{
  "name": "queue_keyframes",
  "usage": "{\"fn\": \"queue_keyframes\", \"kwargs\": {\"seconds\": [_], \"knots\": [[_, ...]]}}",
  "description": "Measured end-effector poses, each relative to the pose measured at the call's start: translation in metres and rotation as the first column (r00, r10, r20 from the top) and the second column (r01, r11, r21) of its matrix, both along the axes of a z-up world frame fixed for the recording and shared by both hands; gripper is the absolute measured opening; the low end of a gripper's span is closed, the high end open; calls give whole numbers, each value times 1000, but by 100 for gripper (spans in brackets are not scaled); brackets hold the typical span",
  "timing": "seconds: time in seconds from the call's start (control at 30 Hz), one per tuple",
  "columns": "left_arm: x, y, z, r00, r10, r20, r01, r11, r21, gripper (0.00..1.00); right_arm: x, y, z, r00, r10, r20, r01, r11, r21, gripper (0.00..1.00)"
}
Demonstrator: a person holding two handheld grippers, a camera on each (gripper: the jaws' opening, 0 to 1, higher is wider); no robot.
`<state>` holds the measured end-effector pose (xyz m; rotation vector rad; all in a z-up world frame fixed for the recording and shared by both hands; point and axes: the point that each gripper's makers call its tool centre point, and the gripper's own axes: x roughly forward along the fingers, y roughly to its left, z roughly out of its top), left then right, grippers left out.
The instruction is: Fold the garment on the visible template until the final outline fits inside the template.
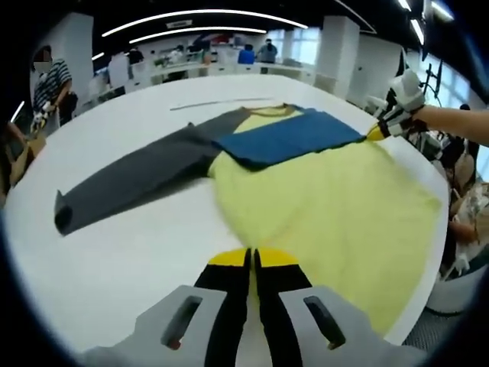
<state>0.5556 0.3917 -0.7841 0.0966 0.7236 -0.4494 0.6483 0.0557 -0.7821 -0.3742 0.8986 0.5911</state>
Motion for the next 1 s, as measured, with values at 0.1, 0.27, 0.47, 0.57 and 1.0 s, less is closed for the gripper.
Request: {"fn": "queue_keyframes", "kwargs": {"seconds": [0.1,0.27,0.47,0.57,1.0], "knots": [[-2,-3,0,1000,-14,3,14,1000,-1,0,-1,-4,0,1000,6,0,-6,1000,-16,0],[-4,-7,1,999,-31,11,31,999,-10,0,-4,-13,0,1000,8,4,-8,999,-34,0],[-6,-11,2,999,-37,14,37,999,-17,0,-7,-20,0,1000,-13,0,13,1000,-22,0],[-7,-13,3,999,-43,14,43,999,-18,0,-8,-23,0,1000,-18,-2,18,1000,-23,0],[-10,-16,9,1000,-26,17,27,999,-47,5,-12,-20,8,1000,14,19,-15,999,39,0]]}}
